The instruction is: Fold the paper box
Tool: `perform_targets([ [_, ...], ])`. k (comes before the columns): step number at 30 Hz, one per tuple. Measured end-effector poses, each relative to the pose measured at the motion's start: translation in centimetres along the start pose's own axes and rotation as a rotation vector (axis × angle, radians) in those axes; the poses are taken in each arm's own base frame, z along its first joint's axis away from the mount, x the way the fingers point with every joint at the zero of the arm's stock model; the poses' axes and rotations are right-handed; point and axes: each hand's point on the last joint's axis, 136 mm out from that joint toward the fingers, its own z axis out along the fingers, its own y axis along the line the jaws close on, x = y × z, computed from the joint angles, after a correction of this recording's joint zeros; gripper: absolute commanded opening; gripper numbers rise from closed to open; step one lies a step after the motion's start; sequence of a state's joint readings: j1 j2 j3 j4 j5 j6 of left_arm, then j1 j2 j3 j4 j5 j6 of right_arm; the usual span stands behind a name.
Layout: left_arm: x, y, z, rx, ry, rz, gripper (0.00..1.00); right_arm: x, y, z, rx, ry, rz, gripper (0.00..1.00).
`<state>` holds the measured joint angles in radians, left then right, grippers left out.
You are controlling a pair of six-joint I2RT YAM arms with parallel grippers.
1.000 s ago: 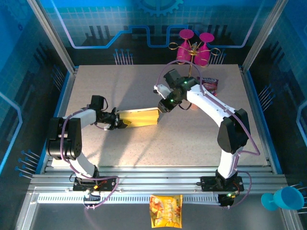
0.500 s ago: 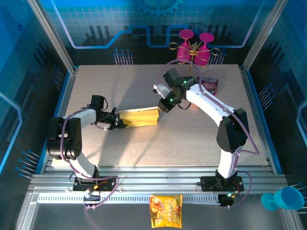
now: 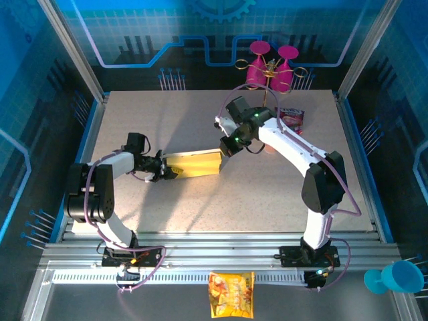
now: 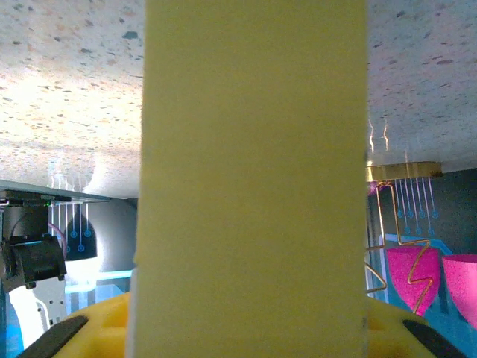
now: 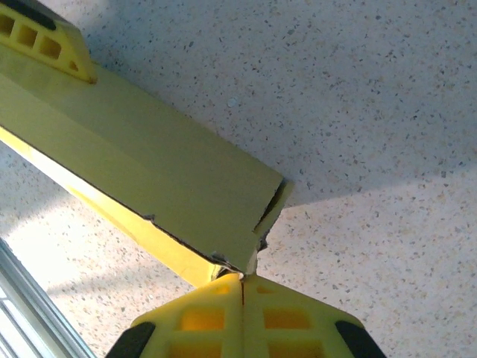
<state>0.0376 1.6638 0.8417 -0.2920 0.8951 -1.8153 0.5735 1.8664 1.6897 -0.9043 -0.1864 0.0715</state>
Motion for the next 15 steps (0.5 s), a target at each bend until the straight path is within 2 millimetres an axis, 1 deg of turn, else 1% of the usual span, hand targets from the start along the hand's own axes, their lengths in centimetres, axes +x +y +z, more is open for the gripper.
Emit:
perform_targets([
  [8,0.00,-0.07,0.01,0.003,0.000,-0.027,0.00,-0.14,0.18,0.07,0.017,-0.007,0.160,0.00],
  [15,-0.01,-0.12,0.01,0.005,-0.001,-0.039,0.00,-0.34,0.29,0.11,0.018,-0.016,0.254,0.00],
])
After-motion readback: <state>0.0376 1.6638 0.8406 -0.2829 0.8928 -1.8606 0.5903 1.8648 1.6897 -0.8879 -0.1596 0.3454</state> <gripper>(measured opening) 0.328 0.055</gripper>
